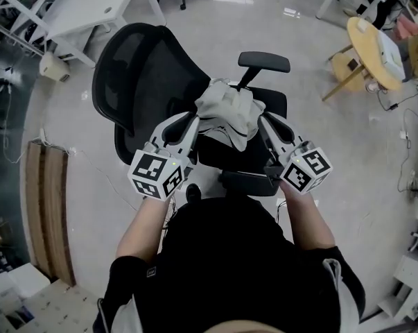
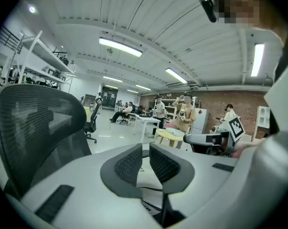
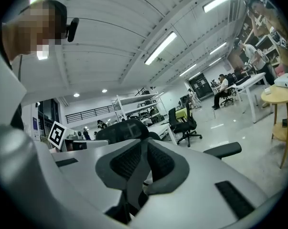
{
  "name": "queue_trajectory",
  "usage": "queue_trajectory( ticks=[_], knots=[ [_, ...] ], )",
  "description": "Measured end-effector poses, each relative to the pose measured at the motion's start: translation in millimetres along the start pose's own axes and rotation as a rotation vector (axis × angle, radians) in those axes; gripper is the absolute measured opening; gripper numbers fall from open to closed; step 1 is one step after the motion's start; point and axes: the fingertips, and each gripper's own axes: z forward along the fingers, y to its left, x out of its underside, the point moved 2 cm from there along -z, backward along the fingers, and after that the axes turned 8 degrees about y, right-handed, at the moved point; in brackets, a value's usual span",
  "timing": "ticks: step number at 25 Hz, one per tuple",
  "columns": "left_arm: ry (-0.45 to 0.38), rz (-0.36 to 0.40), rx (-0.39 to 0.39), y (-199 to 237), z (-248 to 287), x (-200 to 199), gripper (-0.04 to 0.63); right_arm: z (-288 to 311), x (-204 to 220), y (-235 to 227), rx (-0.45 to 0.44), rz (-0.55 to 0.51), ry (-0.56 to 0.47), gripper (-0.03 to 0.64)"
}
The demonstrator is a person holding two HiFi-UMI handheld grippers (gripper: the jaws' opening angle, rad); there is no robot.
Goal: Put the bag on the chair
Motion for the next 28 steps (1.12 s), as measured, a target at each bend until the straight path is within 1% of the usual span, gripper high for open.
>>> queue_trajectory(
  ticks=[3, 5, 9, 12, 15, 17, 21, 25, 28],
  knots=[
    [-0.023, 0.030, 0.011, 9.3, -34.7, -0.3, 0.051, 12.3, 4.7, 37.2, 0.004, 0.005, -0.011, 0.055],
    [-0.034, 0.046, 0.018, 18.9, -56.4, 2.0, 0.048, 22.1, 8.3, 66.9, -0.003, -0.025, -0.008, 0.054],
    [-0.037, 0.054, 0.030, 40.0, -93.3, 9.5, 0.043, 38.2, 16.0, 122.2, -0.018, -0.097, -0.011, 0.052],
    [-0.045, 0.042, 0.055, 50.8, -116.2, 15.1, 0.038, 40.6, 23.8, 152.1, 0.025, -0.111, -0.013, 0.051],
    [-0.085, 0.033, 0.096, 56.3, -133.2, 18.4, 0.034, 38.6, 35.0, 176.5, 0.068, -0.142, -0.022, 0.049],
    [-0.098, 0.040, 0.119, 56.0, -138.1, 20.2, 0.031, 33.7, 41.5, 189.2, 0.090, -0.156, -0.022, 0.048],
    [-0.085, 0.049, 0.152, 42.0, -141.0, 24.2, 0.031, 7.3, 44.5, 203.4, 0.125, -0.186, -0.023, 0.041],
    [-0.077, 0.099, 0.112, 22.9, -141.2, 20.9, 0.031, -30.6, 37.4, 205.7, 0.154, -0.262, -0.032, 0.037],
    [-0.083, 0.140, 0.092, 1.6, -138.1, 15.2, 0.031, -60.5, 34.6, 195.1, 0.183, -0.268, -0.044, 0.035]
  ],
)
